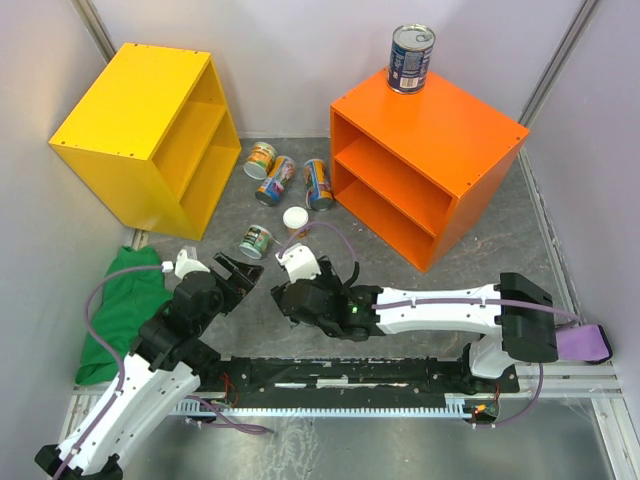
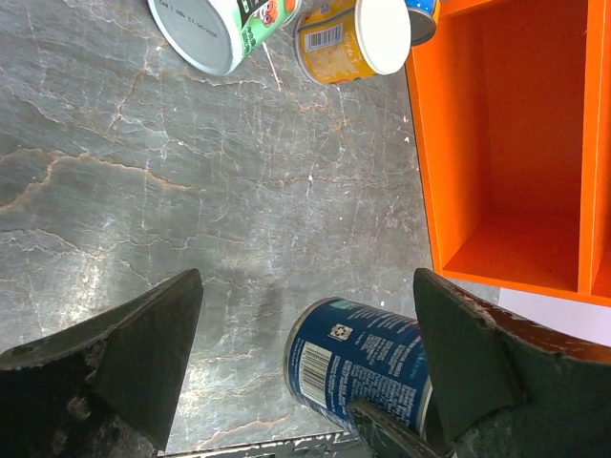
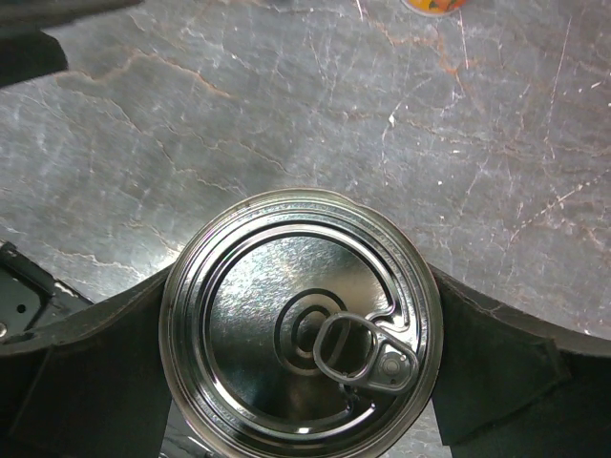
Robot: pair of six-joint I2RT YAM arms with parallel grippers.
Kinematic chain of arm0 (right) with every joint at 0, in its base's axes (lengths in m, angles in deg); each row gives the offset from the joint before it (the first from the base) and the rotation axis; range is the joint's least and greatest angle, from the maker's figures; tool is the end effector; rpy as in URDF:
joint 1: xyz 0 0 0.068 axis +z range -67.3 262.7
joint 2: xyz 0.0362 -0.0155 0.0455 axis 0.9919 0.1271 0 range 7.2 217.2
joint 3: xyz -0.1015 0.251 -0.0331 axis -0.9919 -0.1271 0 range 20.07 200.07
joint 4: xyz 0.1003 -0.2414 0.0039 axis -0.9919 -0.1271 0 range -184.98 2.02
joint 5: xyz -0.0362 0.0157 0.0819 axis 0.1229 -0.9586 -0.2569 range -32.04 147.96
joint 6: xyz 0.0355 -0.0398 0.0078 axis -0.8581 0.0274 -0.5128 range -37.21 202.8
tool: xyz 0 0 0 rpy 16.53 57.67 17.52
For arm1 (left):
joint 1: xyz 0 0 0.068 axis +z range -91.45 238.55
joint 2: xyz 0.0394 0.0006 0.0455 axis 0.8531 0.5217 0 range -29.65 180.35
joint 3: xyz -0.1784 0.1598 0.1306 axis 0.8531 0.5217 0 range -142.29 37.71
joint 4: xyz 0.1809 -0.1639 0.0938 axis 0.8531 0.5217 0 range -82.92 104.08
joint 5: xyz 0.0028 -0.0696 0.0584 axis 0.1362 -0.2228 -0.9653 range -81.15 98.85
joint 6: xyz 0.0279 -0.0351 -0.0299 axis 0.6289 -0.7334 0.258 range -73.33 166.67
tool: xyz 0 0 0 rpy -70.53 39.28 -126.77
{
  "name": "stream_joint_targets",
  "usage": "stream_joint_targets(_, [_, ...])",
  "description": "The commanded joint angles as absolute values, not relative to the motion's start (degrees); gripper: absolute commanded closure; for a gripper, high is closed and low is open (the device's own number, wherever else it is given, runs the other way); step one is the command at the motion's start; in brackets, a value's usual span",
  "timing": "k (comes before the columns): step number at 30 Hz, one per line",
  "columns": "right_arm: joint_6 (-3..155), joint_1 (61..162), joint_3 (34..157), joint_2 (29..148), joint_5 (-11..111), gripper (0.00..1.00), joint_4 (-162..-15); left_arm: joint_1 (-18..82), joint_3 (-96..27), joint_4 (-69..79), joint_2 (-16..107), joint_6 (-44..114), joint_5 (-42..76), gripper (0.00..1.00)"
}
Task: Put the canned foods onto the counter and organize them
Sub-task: Pick up the canned food from the center of the board.
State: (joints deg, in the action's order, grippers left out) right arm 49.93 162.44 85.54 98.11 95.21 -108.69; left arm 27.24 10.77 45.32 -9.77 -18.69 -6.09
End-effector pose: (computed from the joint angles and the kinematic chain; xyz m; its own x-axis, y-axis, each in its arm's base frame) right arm 0.0820 0.3327 0.2526 -0.4925 -0.2951 -0.8188 -0.5254 0.8508 0.0093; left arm 0.0905 -0.0443 0.2369 -0.4695 -0.7424 -0.4780 -0.2714 0.6365 -0.7220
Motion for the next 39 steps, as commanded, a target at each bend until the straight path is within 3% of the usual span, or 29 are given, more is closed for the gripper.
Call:
stream_joint_targets(1, [52.3, 162.2, 92.2, 95.3, 99.1, 0.99, -107.2, 27.2, 8.7, 42.2, -9.6, -16.2, -7.1, 0.03])
stream_joint_targets(18, [60.5, 151.5, 115.0, 94.1, 97.9, 0.99, -118.4, 27.2, 8.6, 41.1, -8.5, -16.8, -6.5, 0.03])
stream_joint_targets(39, [73.6, 142.3, 135.1, 94.7, 104.0, 0.99, -115.7, 27.2, 9.2, 41.2, -8.4, -17.3, -5.6, 0.04])
